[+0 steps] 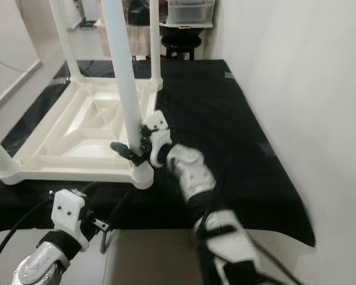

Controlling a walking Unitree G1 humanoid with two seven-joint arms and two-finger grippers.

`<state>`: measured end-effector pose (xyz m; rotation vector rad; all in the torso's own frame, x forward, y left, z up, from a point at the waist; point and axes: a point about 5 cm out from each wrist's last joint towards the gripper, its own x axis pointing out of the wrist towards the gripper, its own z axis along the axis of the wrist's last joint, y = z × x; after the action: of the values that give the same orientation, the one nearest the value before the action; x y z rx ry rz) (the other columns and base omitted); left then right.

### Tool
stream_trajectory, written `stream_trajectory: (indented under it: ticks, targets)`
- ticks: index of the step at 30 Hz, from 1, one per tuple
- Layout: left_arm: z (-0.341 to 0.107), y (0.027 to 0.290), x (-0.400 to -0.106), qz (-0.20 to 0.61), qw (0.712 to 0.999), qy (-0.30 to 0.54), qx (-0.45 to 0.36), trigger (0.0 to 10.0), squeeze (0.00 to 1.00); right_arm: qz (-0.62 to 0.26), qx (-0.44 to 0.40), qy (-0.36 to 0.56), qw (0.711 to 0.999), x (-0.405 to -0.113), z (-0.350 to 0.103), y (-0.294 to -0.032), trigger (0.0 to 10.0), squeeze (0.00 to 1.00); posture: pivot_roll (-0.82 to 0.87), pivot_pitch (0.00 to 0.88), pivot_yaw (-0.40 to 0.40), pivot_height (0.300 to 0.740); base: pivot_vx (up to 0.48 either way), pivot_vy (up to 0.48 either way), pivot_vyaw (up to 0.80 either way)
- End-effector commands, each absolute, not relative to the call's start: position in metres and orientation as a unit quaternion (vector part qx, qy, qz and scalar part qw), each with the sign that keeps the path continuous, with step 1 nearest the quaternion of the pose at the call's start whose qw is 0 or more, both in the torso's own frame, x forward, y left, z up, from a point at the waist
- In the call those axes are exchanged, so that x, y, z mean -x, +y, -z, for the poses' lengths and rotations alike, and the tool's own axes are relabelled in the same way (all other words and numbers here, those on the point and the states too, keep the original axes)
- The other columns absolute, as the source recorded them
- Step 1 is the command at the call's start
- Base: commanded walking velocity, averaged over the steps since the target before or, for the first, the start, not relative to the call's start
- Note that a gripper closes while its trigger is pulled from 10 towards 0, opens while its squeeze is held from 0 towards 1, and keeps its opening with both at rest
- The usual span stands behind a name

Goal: Building children table

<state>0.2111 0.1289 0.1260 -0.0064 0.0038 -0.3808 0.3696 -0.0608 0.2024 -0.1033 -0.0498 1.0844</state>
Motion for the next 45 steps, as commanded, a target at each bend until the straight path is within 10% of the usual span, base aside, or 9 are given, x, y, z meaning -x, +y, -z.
stream_trajectory:
  ticks: [1,9,10,12,13,29,31,44,45]
  targets:
    - [-0.123,0.130,-0.211,0.188,0.982,0.008,0.005,10.0,0.00,-0.543,0.048,-0.009,0.838,-0.366,-0.192,-0.058,10.0,0.00,0.00,0.044,-0.027,0.740,0.000,0.000,0.00]
    - [-0.122,0.130,-0.211,0.188,0.982,0.010,0.005,10.0,0.00,-0.612,0.065,0.020,0.788,-0.366,-0.191,-0.070,10.0,0.00,0.01,0.041,-0.023,0.740,0.000,0.000,0.00]
    - [-0.122,0.130,-0.211,0.188,0.982,0.010,0.005,10.0,0.00,-0.620,0.061,0.023,0.782,-0.366,-0.191,-0.070,1.8,0.00,0.01,0.042,-0.018,0.740,0.000,0.000,0.00]
    - [-0.122,0.130,-0.210,0.188,0.982,0.011,0.005,10.0,0.00,-0.627,0.058,0.026,0.777,-0.366,-0.190,-0.071,1.8,0.00,0.01,0.042,-0.018,0.740,0.000,0.000,0.00]
    - [-0.122,0.130,-0.210,0.189,0.982,0.011,0.006,10.0,0.00,-0.632,0.054,0.028,0.773,-0.367,-0.190,-0.071,0.0,0.00,0.01,0.042,-0.014,0.740,0.000,0.000,0.00]
    - [-0.121,0.130,-0.208,0.190,0.982,0.014,0.007,10.0,0.00,-0.586,0.028,0.039,0.809,-0.362,-0.171,-0.083,0.0,0.00,0.01,0.051,-0.029,0.740,0.000,0.000,0.00]
    - [-0.122,0.131,-0.207,0.189,0.982,0.013,0.006,10.0,0.00,-0.319,-0.024,0.050,0.946,-0.361,-0.146,-0.073,0.0,0.00,0.01,0.060,-0.034,0.740,0.000,0.000,0.00]
    - [-0.122,0.129,-0.213,0.185,0.983,0.008,0.003,10.0,0.00,-0.310,0.017,0.027,0.950,-0.355,-0.143,-0.042,0.3,0.00,-0.01,0.034,-0.033,0.740,0.000,0.000,0.00]
    - [-0.122,0.129,-0.214,0.183,0.983,0.006,0.003,10.0,0.00,-0.312,0.019,0.024,0.950,-0.357,-0.148,-0.040,10.0,0.00,0.00,0.034,-0.038,0.740,0.000,0.000,0.00]
